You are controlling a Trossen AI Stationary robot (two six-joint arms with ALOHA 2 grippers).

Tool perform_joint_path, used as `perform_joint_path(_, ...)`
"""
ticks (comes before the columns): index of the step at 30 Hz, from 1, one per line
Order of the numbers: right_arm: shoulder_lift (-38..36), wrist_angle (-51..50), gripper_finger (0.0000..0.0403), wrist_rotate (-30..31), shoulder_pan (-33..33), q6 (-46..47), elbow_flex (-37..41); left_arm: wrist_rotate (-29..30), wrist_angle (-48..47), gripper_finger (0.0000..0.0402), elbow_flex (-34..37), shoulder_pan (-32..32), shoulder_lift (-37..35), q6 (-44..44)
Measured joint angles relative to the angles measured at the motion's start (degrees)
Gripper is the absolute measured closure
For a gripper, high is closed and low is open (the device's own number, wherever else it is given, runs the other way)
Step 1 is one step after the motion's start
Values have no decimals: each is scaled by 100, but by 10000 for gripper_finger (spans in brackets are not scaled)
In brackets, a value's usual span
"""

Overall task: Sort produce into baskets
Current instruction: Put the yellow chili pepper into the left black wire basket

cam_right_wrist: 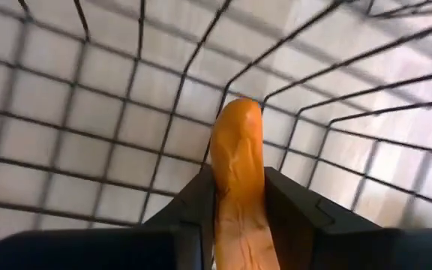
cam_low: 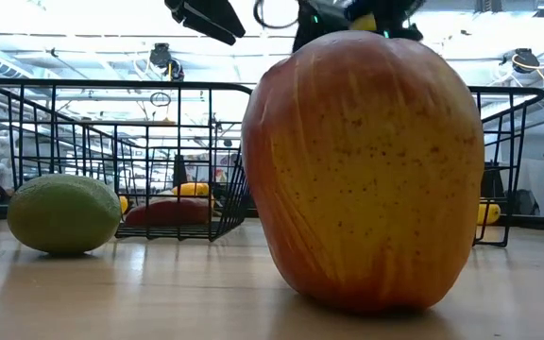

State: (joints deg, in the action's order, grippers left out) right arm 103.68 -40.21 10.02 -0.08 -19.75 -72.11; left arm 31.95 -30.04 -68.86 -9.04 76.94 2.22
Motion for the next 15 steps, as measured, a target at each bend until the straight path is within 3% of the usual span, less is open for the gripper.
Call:
perform_joint_path(8,-9,-1132,312,-595,221,584,-1369,-1,-245,80,0,-40,-22,2)
perform_joint_path(11,-9,-826,312,-744,362,528,-1701,0,-439,80,0,-90,-126,35)
perform_joint_path(15,-11,361,312,-743,570,67,-1811,131,-1105,80,-60,-201,-454,473)
